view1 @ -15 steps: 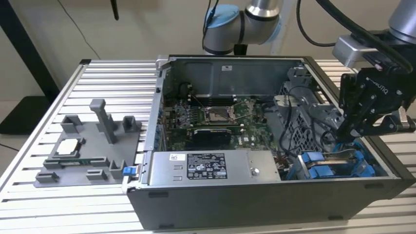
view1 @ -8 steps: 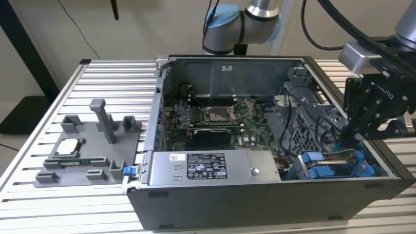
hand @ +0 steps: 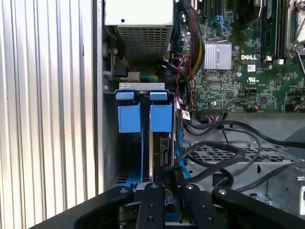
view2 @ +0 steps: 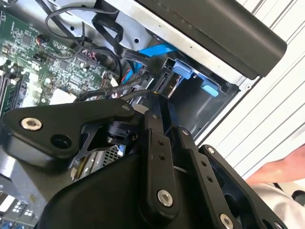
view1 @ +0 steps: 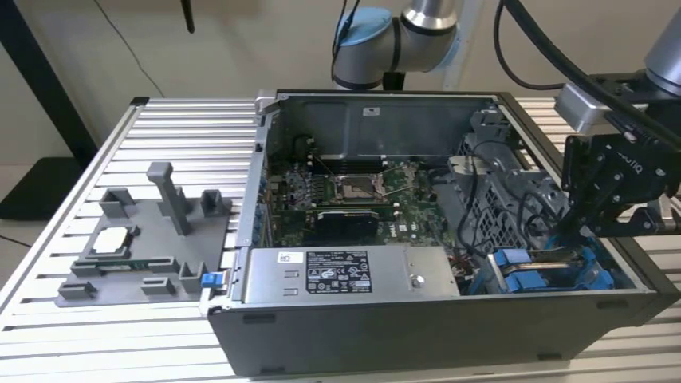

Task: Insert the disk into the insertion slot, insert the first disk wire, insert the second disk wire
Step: 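Insert the first disk wire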

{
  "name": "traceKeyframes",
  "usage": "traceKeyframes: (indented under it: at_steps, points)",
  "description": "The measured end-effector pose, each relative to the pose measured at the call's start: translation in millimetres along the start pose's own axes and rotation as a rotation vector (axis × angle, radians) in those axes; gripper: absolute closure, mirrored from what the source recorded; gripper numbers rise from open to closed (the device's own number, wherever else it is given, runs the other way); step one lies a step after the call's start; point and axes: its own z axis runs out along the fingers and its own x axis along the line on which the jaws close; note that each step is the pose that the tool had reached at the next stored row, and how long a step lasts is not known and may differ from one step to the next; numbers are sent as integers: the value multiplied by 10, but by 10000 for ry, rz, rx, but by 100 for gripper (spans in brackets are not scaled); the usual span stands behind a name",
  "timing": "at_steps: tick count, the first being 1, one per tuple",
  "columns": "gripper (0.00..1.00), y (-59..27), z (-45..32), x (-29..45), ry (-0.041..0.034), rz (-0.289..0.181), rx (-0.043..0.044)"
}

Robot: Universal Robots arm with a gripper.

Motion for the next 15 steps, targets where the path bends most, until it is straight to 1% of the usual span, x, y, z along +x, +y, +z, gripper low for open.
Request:
traceKeyframes:
  at_steps: [7, 15]
  points:
    - [100, -18, 80, 0, -8, -18, 0]
    - [100, -38, 128, -15, -7, -171, 12]
